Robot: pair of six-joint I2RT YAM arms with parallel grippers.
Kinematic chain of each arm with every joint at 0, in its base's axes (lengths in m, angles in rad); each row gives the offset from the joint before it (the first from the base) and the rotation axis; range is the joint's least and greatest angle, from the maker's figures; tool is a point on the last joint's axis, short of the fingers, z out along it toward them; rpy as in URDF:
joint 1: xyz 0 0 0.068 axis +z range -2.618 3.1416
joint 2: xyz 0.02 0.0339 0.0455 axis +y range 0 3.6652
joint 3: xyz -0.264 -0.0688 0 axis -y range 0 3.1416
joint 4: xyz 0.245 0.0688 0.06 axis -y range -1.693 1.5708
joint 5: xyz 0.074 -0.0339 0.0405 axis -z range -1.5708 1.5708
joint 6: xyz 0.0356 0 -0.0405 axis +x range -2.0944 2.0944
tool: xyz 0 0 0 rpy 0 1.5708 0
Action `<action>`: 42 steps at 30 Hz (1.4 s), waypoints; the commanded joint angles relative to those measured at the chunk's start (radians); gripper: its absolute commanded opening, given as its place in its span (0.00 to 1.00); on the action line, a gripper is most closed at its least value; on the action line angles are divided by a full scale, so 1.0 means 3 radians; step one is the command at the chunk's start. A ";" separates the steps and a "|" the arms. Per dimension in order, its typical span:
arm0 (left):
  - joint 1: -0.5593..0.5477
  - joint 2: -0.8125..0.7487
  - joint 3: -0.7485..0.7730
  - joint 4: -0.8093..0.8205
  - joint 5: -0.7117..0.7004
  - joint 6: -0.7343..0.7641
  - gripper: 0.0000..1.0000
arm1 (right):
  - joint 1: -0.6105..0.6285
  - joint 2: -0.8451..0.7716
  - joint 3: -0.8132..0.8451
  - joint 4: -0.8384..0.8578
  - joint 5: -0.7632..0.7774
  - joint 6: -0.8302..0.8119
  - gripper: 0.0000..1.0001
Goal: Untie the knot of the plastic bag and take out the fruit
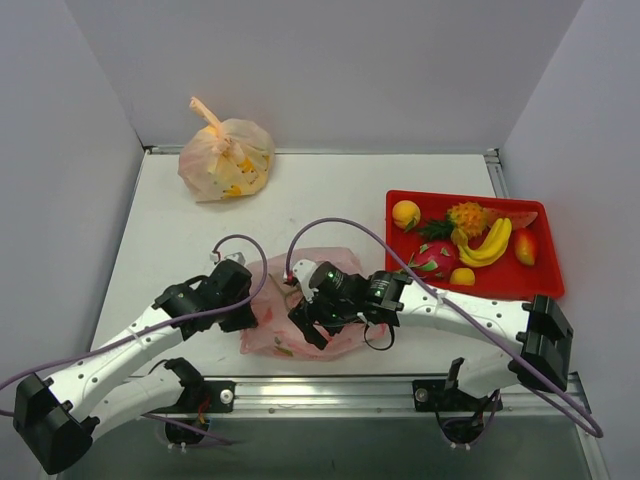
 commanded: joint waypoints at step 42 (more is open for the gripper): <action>-0.0062 0.0041 0.0227 -0.0063 -0.0359 -0.0119 0.00 | -0.0008 0.1078 0.0231 0.1138 0.1106 0.0901 0.64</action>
